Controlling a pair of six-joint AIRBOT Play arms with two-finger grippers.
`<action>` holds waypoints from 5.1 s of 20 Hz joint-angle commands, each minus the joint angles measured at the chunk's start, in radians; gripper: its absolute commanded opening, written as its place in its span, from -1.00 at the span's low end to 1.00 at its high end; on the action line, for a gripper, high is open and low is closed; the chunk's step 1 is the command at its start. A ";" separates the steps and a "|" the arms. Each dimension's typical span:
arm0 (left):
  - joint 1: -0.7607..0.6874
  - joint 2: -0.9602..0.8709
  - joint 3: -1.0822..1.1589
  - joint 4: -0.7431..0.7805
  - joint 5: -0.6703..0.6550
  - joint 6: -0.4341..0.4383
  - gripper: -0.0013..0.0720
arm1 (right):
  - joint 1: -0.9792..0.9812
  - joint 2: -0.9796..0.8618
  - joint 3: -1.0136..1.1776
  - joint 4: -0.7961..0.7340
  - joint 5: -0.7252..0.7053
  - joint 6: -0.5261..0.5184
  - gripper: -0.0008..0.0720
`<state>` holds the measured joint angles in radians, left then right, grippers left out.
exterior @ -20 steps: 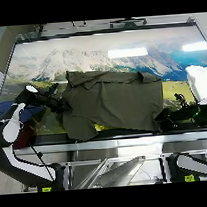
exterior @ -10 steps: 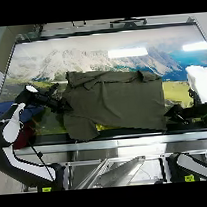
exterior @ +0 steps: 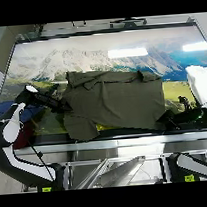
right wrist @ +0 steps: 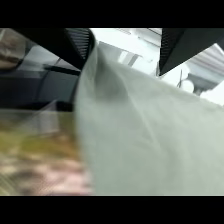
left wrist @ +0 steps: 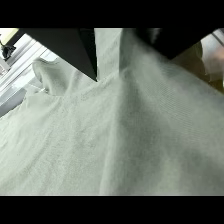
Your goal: Fold the shirts.
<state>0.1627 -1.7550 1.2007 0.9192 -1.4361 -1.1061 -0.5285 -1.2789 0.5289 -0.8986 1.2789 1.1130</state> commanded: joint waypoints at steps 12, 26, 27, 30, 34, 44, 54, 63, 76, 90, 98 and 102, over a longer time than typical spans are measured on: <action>0.157 0.405 0.001 -0.864 -0.269 0.235 -0.91 | -0.027 0.314 0.576 0.615 0.161 -0.092 -0.91; 0.634 0.842 0.398 -1.080 -0.173 0.032 -0.88 | -0.232 0.616 1.009 0.700 -0.077 -0.114 -0.92; 0.598 0.822 0.398 -0.975 -0.166 0.032 -0.88 | -0.214 0.594 0.970 0.698 -0.061 -0.114 -0.92; 0.423 0.706 0.398 -0.750 -0.158 0.031 -0.88 | -0.106 0.521 0.815 0.655 -0.057 -0.132 -0.92; 0.186 0.460 0.398 -0.504 -0.129 0.032 -0.88 | 0.079 0.386 0.592 0.504 -0.208 -0.188 -0.92; 0.059 -0.232 0.485 -0.338 0.179 0.099 -0.92 | 0.229 -0.385 0.562 0.733 -0.485 -0.467 -0.92; 0.064 -0.410 0.842 -0.308 0.102 0.045 -0.94 | 0.200 -0.612 0.849 0.698 -0.254 -0.410 -0.92; 0.098 -0.411 0.808 -0.127 -0.066 -0.111 -0.96 | 0.180 -0.618 0.846 0.352 -0.159 -0.275 -0.92; 0.087 -0.391 0.882 -0.125 -0.185 -0.197 -0.36 | 0.152 -0.528 0.847 0.239 -0.103 -0.156 -0.19; 0.304 0.564 -0.192 -0.125 -0.092 -0.021 -0.51 | -0.006 -0.050 0.187 -0.085 -0.108 -0.024 0.38; 0.403 1.123 -0.657 -0.124 0.048 -0.029 -0.29 | 0.092 -0.120 0.084 0.130 -0.143 -0.142 0.38; 0.457 1.168 -0.744 -0.086 0.039 -0.074 -0.29 | 0.195 -0.166 0.085 0.191 -0.162 -0.164 0.38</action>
<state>0.5854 -0.6415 0.5289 0.7990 -1.4021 -1.1580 -0.3962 -1.4158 0.6209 -0.7479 1.1545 0.9813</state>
